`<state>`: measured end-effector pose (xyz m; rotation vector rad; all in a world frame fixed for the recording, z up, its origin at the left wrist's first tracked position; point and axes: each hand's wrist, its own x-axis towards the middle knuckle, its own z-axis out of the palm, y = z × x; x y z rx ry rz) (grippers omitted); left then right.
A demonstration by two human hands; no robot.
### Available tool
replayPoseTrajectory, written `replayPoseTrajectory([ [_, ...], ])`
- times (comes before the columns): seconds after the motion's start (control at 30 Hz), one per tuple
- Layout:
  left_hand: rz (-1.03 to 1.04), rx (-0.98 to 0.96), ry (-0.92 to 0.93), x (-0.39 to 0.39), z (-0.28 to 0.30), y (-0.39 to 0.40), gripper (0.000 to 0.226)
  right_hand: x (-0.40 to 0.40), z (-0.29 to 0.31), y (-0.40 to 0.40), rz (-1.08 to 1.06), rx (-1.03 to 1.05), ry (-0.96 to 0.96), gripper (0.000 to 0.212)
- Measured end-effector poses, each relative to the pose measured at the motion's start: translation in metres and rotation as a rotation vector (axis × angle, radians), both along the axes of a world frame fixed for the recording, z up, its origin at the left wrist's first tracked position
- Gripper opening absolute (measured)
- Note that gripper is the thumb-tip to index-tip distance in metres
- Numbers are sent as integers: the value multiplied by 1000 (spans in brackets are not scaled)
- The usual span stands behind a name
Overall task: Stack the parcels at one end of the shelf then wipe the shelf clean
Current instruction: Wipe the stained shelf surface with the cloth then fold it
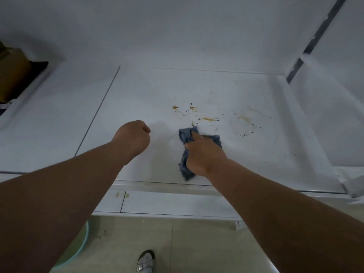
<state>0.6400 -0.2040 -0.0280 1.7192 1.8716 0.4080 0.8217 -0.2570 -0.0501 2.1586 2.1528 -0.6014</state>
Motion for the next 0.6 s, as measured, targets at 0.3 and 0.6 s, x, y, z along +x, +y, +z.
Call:
replayPoseTrajectory([
  [0.3,-42,-32,100,-16,-14,9,33,-55,-9,3,466,162,95,44],
  [0.6,-109,41,85,-10,-20,25,34,-26,-8,30,-38,160,-80,38],
])
